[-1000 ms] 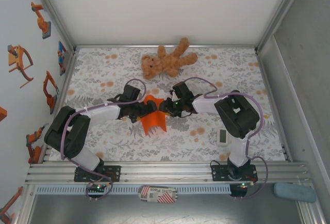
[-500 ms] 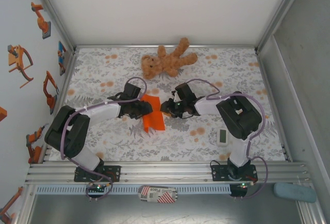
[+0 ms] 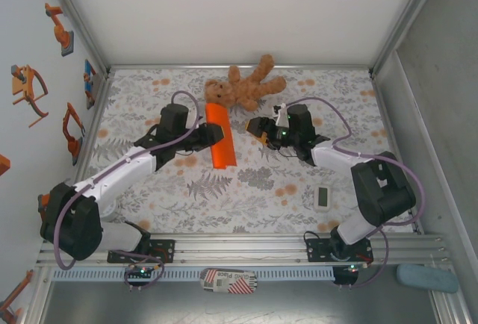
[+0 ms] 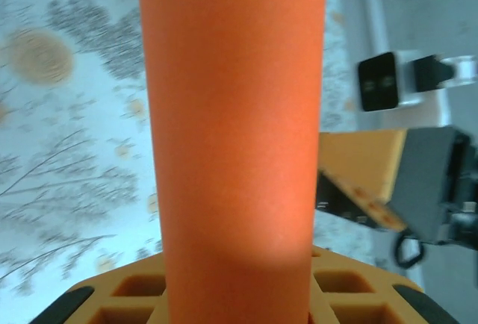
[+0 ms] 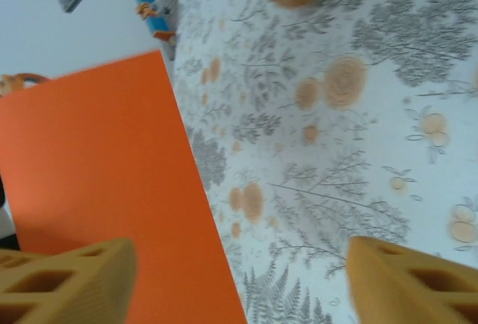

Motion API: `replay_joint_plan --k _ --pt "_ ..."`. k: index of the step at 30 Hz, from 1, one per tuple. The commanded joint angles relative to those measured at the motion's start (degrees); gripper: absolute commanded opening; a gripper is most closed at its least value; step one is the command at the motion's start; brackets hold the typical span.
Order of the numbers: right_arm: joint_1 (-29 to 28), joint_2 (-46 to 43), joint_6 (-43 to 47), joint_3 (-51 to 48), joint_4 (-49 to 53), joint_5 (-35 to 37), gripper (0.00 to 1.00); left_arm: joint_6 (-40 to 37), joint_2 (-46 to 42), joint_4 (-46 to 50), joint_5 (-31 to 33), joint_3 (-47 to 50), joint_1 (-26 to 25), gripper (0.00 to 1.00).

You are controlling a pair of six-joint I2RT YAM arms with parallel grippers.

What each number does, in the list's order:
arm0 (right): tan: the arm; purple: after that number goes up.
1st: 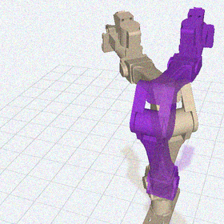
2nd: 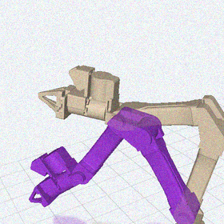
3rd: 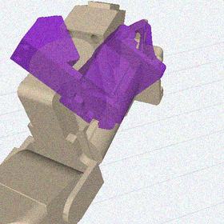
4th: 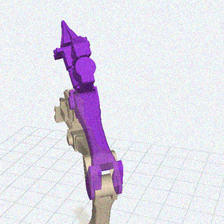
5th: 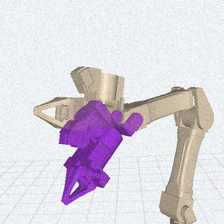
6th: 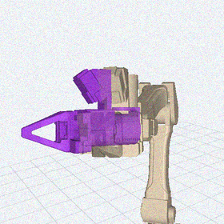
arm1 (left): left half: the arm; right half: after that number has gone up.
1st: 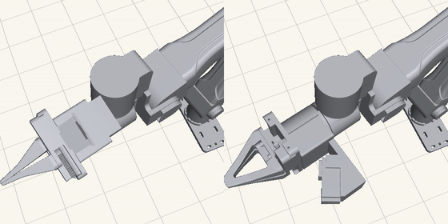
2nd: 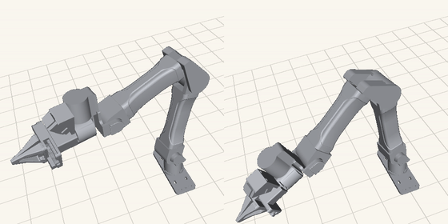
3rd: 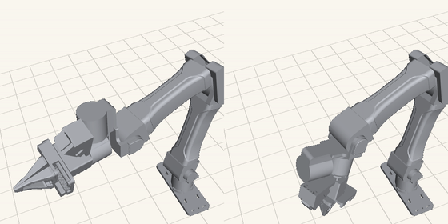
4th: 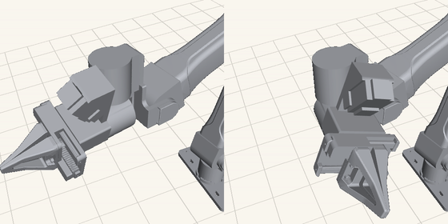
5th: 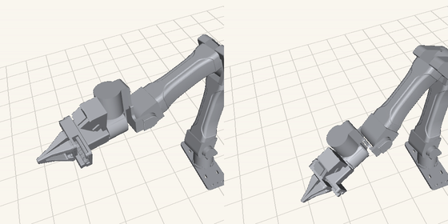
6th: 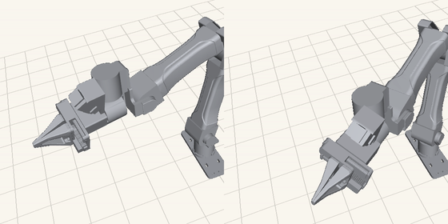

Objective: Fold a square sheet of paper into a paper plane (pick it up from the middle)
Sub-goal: First fold in half a square sheet of paper at the center of the table.

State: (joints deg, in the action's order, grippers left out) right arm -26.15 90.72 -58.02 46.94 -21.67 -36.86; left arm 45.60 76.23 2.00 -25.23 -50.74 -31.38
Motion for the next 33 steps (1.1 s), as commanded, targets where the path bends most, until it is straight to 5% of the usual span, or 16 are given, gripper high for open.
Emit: replay_joint_plan --k 1,7,20,33 --pt "0.0 -1.5 -1.5 0.9 -6.9 -4.7 0.83 4.3 -0.8 -7.1 -9.4 -1.8 2.0 0.32" --pt "-0.1 -0.4 -2.3 4.5 -9.0 -8.5 0.87 9.9 0.0 -13.0 -16.2 -2.6 5.1 0.31" --pt "-1.9 7.6 -10.7 9.4 -21.6 -12.6 0.82 11.8 1.9 -13.4 -19.1 -4.0 6.2 0.31" --pt "-2.0 5.5 -8.8 8.7 -22.5 -13.7 0.56 9.2 2.4 -8.4 -18.4 -2.3 7.6 0.28"
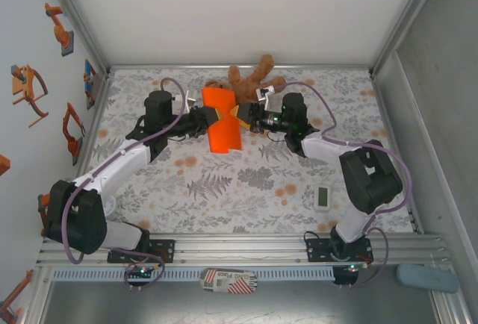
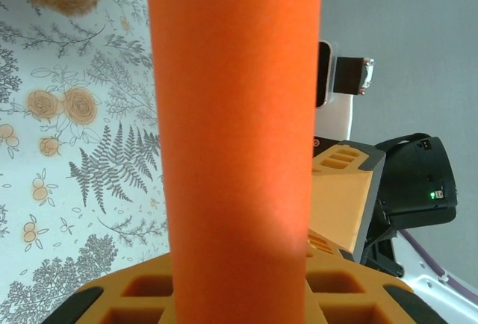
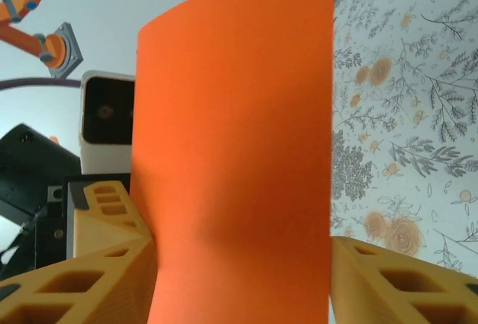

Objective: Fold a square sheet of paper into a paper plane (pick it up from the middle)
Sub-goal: First fold in half a square sheet of paper at the center of the table.

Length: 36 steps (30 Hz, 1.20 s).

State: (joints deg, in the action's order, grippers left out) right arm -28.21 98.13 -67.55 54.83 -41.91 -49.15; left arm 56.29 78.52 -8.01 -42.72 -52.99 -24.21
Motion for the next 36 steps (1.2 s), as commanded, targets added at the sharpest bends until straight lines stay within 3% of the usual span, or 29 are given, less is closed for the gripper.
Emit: replay_joint_plan --k 1,13,15,17,18,20,25,27,30,36 --pt "0.2 -2.0 0.8 0.7 -2.3 -1.4 0.53 -1.8 0.0 2.1 -0.9 0.1 0.5 0.28" --pt "0.5 -3.5 4.2 0.0 2.3 -1.0 0.32 -4.2 -0.3 5.5 -0.6 0.5 1.3 0.27" --pt "0.5 -4.2 5.9 0.2 5.1 -0.6 0.23 -4.2 -0.3 5.5 -0.6 0.4 1.4 0.28" --pt "0.5 -5.0 8.2 1.0 9.4 0.0 0.03 -4.2 -0.2 5.6 -0.6 0.5 1.5 0.29" --pt "0.5 -5.5 9.8 1.5 12.3 0.6 0.00 -4.3 -0.2 5.7 -0.4 0.5 1.4 0.31" --pt "0.5 -6.9 12.6 2.0 17.3 2.1 0.00 -4.5 -0.3 6.6 0.6 0.7 1.6 0.38" --pt "0.8 -11.5 21.7 4.7 33.7 8.6 0.00 -8.5 -1.5 16.0 10.5 0.6 1.9 0.81" --pt "1.6 -13.4 25.6 6.1 41.8 11.8 0.00 -10.2 -2.9 20.0 16.0 1.1 2.2 0.91" --pt "2.8 -16.5 30.4 8.5 52.0 16.6 0.00 -11.5 -5.8 22.3 21.0 2.8 2.6 0.99" --pt "3.0 -20.9 33.6 13.9 63.1 21.3 0.00 -11.7 -12.3 20.6 24.7 6.6 3.1 0.96"
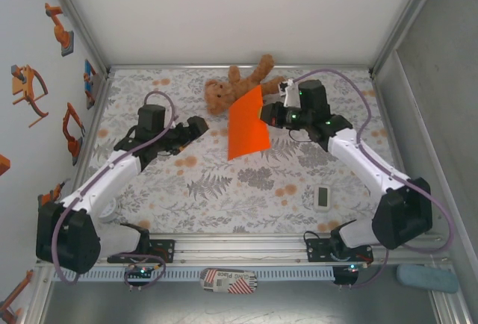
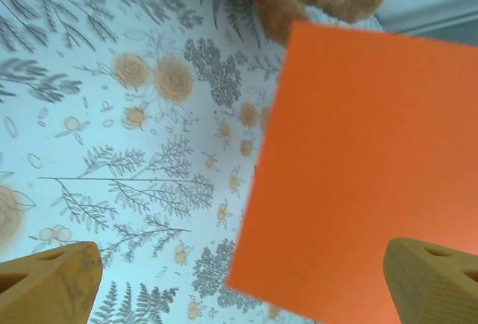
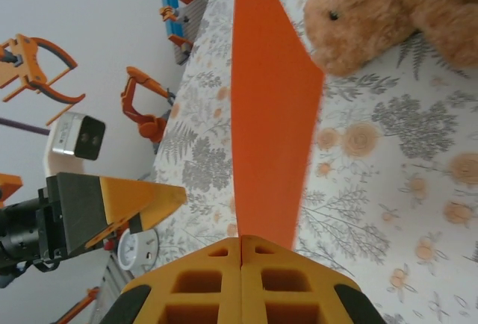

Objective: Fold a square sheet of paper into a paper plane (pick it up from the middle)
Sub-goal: First fold in half a square sheet of paper at the center of the table.

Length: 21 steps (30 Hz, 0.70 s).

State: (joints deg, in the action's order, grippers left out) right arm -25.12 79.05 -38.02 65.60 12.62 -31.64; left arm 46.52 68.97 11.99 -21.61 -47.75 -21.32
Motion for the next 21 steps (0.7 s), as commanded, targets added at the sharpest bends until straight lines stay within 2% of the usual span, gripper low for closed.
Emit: replay_joint_plan --k 1,5,9,17,21 --pt "-0.2 -1.7 3.4 3.6 8.9 3.8 0.00 -1.8 -3.3 0.0 3.8 1.9 0.3 0.96" --pt "-2.6 1.3 -0.9 4.2 7.4 3.6 0.00 0.1 -4.3 -3.7 3.6 4.6 0.2 0.96" --pt "-7.4 7.2 -4.8 5.1 6.4 7.1 0.00 3.4 -3.4 -8.4 1.8 7.7 0.2 0.96" --pt "-10.5 19.4 -18.0 -1.5 -14.9 2.6 0.00 6.3 0.1 -11.8 0.2 11.0 -0.1 0.97" --pt "-10.5 20.5 -20.1 -6.4 -21.8 3.9 0.00 6.5 1.8 -12.1 0.4 11.6 -1.4 0.99"
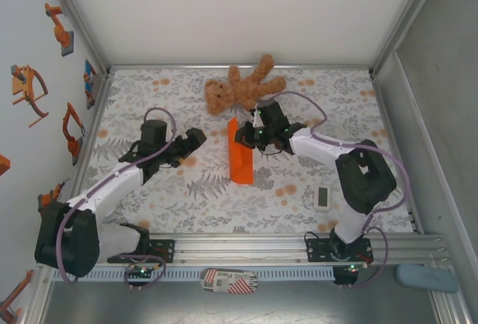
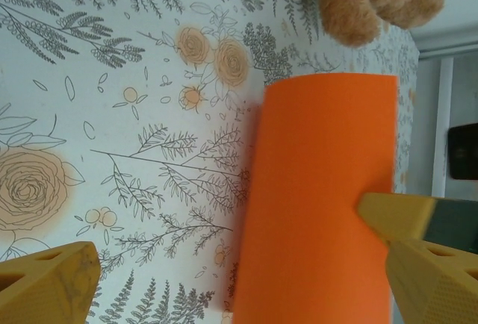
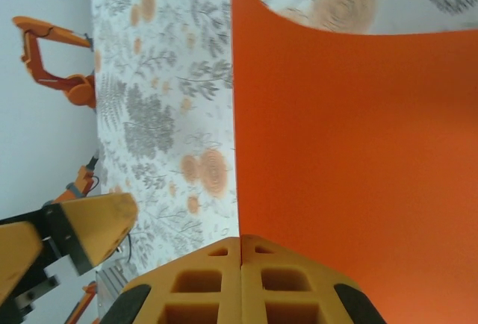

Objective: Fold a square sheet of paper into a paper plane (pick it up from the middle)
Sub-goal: First fold in half a square sheet of paper at the center of the table.

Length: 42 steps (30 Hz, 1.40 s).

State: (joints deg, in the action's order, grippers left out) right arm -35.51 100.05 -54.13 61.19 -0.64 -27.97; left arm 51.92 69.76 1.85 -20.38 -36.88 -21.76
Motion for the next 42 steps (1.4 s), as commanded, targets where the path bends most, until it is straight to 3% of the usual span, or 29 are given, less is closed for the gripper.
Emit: replay_joint_plan --k 1,6,17,26,42 --pt "-0.1 -0.2 -3.8 -2.8 -8.8 0.9 0.00 0.9 1.6 -1.9 -0.6 0.6 -1.4 0.99" --pt "0.4 1.5 -3.6 -6.5 -9.7 1.9 0.00 -0.8 7.0 -0.2 1.7 -2.2 -5.8 0.98" --pt "1.6 2.6 1.2 -8.5 -7.2 5.2 0.00 -0.5 22.2 2.7 4.1 -13.1 -14.1 0.76" --pt "2.0 2.5 3.8 -9.3 -5.1 7.3 0.00 -0.7 29.1 3.9 3.6 -18.0 -16.5 0.62" --pt "2.5 2.7 3.6 -9.7 -5.0 6.6 0.00 -2.7 36.9 11.9 6.7 -25.7 -18.1 0.47"
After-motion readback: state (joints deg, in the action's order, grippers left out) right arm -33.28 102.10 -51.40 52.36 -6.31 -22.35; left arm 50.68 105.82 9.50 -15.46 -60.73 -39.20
